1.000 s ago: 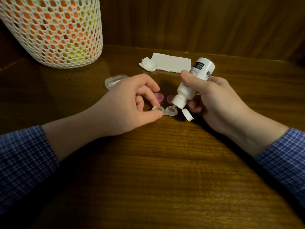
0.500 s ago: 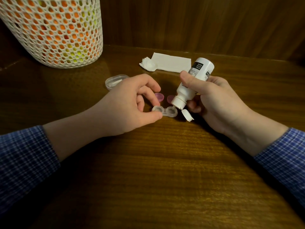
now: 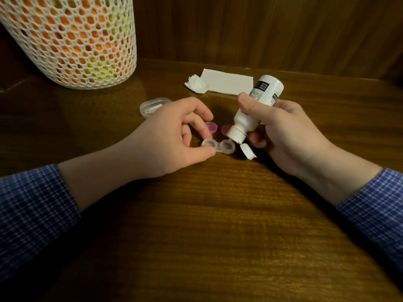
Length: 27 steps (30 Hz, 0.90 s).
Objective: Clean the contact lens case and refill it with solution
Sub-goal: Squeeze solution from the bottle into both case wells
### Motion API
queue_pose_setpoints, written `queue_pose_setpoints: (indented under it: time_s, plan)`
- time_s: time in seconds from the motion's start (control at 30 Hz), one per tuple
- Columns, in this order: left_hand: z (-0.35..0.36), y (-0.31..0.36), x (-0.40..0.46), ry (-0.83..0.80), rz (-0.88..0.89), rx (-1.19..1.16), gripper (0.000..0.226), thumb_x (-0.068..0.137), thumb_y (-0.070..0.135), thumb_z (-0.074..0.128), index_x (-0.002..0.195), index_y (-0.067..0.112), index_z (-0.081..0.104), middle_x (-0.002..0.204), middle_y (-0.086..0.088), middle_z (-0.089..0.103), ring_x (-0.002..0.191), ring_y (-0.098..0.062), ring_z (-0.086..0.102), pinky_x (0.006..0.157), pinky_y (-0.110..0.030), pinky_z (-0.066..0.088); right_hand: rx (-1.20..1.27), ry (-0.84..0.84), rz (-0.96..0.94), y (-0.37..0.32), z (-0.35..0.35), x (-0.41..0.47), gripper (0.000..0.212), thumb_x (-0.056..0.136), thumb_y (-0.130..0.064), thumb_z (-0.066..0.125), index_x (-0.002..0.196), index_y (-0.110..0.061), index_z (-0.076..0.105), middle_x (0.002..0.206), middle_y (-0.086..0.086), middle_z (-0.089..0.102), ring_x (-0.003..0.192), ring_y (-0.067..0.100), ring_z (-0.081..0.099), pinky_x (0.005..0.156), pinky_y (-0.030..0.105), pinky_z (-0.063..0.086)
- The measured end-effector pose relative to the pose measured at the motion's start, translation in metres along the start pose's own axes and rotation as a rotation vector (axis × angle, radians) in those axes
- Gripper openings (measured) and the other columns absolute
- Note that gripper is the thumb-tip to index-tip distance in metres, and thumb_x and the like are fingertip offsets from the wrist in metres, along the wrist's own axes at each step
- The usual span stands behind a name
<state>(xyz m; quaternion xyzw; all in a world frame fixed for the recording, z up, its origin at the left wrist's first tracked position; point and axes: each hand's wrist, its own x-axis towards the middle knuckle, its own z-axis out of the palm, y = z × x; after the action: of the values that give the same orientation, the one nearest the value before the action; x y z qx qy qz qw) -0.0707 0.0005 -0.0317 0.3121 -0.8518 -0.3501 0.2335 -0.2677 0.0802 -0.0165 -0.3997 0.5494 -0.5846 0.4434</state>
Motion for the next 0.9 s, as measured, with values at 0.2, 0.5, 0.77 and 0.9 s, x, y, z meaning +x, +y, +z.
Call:
queue_pose_setpoints:
  time_s: [0.2, 0.5, 0.77, 0.9]
  plan:
    - [-0.0002, -0.0001, -0.0004, -0.002, 0.001, -0.001, 0.052, 0.078, 0.026, 0.088, 0.122, 0.028, 0.060, 0.098, 0.019, 0.075, 0.066, -0.021, 0.067, 0.057, -0.025, 0.057, -0.039, 0.039, -0.021, 0.0034, -0.0023, 0.0034, 0.023, 0.094, -0.035, 0.072, 0.090, -0.014, 0.066, 0.067, -0.003, 0.069, 0.046, 0.007, 0.049, 0.040, 0.017, 0.037]
    - [-0.0004, -0.0001, -0.0007, -0.005, 0.005, -0.012, 0.053, 0.078, 0.025, 0.089, 0.122, 0.029, 0.060, 0.099, 0.019, 0.075, 0.068, -0.023, 0.067, 0.060, -0.033, 0.060, -0.029, 0.040, -0.007, 0.0033, -0.0017, 0.0031, 0.014, 0.091, -0.033, 0.075, 0.093, -0.021, 0.069, 0.071, -0.004, 0.071, 0.070, 0.020, 0.059, 0.045, 0.018, 0.040]
    - [0.0006, 0.0022, -0.0007, -0.011, -0.004, -0.035, 0.054, 0.076, 0.027, 0.089, 0.122, 0.029, 0.060, 0.097, 0.020, 0.076, 0.063, -0.025, 0.065, 0.054, -0.024, 0.054, -0.005, 0.025, -0.032, 0.0015, -0.0007, 0.0047, 0.026, 0.095, -0.037, 0.070, 0.094, -0.012, 0.063, 0.071, -0.002, 0.067, 0.051, 0.009, 0.051, 0.044, 0.019, 0.039]
    - [0.0019, 0.0034, -0.0008, -0.009, -0.009, -0.050, 0.056, 0.074, 0.028, 0.091, 0.121, 0.031, 0.060, 0.098, 0.022, 0.075, 0.058, -0.019, 0.060, 0.050, -0.021, 0.051, -0.024, 0.012, -0.048, 0.0014, 0.0066, 0.0068, 0.026, 0.094, -0.038, 0.071, 0.096, -0.014, 0.063, 0.077, 0.002, 0.066, 0.052, 0.008, 0.052, 0.046, 0.019, 0.040]
